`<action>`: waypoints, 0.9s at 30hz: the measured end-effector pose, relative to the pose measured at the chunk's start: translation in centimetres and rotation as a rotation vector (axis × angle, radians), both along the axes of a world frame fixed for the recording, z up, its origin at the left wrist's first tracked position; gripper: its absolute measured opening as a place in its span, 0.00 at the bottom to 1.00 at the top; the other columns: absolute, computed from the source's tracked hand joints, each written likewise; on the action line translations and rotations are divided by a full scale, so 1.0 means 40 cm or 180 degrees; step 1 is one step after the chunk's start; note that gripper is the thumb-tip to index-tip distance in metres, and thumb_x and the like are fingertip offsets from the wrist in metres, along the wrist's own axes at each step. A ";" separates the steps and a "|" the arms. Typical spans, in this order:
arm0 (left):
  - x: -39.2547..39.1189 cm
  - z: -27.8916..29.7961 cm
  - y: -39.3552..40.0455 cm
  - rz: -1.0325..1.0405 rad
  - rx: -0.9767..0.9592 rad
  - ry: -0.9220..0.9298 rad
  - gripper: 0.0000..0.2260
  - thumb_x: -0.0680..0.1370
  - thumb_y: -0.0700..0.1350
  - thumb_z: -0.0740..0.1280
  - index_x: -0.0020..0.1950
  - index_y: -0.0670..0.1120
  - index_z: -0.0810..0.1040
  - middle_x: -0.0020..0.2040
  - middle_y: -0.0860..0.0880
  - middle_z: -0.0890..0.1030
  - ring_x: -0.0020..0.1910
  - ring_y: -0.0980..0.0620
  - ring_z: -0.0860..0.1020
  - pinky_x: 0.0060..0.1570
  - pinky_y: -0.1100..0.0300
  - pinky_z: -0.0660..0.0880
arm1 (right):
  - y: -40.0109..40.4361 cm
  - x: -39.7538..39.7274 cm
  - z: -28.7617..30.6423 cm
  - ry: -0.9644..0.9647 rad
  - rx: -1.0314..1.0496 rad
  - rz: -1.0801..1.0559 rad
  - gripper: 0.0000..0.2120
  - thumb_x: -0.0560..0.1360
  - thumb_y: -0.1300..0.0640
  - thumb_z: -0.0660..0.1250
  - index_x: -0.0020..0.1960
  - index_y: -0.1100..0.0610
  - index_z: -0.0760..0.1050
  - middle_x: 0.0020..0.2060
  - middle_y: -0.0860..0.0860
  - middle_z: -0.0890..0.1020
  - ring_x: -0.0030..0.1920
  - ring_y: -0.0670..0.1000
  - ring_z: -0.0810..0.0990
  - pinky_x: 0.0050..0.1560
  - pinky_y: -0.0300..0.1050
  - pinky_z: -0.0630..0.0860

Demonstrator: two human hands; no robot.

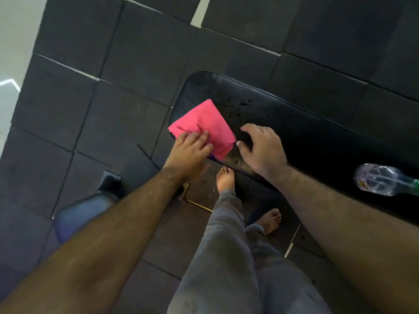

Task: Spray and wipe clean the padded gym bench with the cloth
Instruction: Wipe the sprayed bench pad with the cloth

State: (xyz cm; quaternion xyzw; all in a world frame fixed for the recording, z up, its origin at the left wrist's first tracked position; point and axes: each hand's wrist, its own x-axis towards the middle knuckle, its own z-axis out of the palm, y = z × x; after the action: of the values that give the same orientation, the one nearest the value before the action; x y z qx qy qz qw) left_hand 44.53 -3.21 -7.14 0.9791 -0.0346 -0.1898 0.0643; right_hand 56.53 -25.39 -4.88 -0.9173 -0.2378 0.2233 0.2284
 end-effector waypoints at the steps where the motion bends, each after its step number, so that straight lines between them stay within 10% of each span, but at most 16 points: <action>1: -0.017 -0.012 0.003 -0.0103 0.0039 -0.0043 0.27 0.74 0.58 0.79 0.68 0.43 0.84 0.74 0.41 0.81 0.70 0.34 0.79 0.69 0.35 0.71 | -0.004 0.003 -0.010 -0.0078 0.0001 -0.0018 0.21 0.79 0.53 0.73 0.70 0.57 0.79 0.64 0.54 0.85 0.66 0.57 0.81 0.69 0.58 0.76; 5: -0.014 -0.053 0.005 0.1030 -0.0280 -0.1090 0.29 0.81 0.66 0.69 0.75 0.48 0.81 0.77 0.44 0.78 0.74 0.38 0.74 0.69 0.36 0.66 | -0.020 0.009 -0.052 -0.0382 -0.0126 -0.0230 0.21 0.82 0.52 0.68 0.73 0.57 0.76 0.72 0.56 0.79 0.75 0.59 0.75 0.78 0.62 0.68; 10: 0.096 -0.131 -0.092 0.1625 -0.0504 -0.0279 0.40 0.84 0.71 0.56 0.91 0.54 0.50 0.91 0.45 0.48 0.89 0.39 0.45 0.84 0.30 0.41 | -0.021 0.011 -0.095 -0.0455 -0.0521 -0.0220 0.31 0.85 0.45 0.59 0.85 0.55 0.61 0.86 0.57 0.59 0.87 0.59 0.53 0.85 0.64 0.46; 16: -0.019 -0.181 -0.117 0.1278 -0.0405 -0.0295 0.42 0.83 0.73 0.55 0.89 0.59 0.38 0.91 0.47 0.47 0.89 0.41 0.47 0.84 0.29 0.46 | -0.057 0.037 -0.115 -0.0183 -0.1130 -0.0307 0.34 0.86 0.40 0.53 0.88 0.50 0.47 0.88 0.55 0.46 0.87 0.59 0.42 0.84 0.67 0.40; 24: 0.310 -0.158 0.034 0.2092 -0.0394 -0.0373 0.46 0.79 0.81 0.53 0.90 0.57 0.51 0.90 0.44 0.52 0.89 0.37 0.50 0.84 0.32 0.48 | -0.116 0.028 -0.148 -0.0136 -0.1154 -0.0179 0.34 0.86 0.39 0.51 0.88 0.45 0.43 0.88 0.52 0.43 0.87 0.59 0.41 0.83 0.70 0.40; 27: 0.377 -0.157 -0.005 0.1371 -0.0168 -0.0405 0.43 0.80 0.78 0.53 0.89 0.57 0.57 0.89 0.43 0.57 0.88 0.33 0.52 0.83 0.33 0.39 | -0.102 0.019 -0.144 -0.0043 -0.0937 -0.0347 0.34 0.87 0.41 0.51 0.88 0.47 0.44 0.88 0.51 0.45 0.87 0.58 0.41 0.83 0.69 0.39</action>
State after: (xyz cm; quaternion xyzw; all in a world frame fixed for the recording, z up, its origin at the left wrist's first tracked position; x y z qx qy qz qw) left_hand 59.60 -3.43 -13.40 0.9719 0.1663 -0.1086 0.1266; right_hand 57.28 -29.46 -10.64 -0.9539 -0.1539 0.2368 0.1016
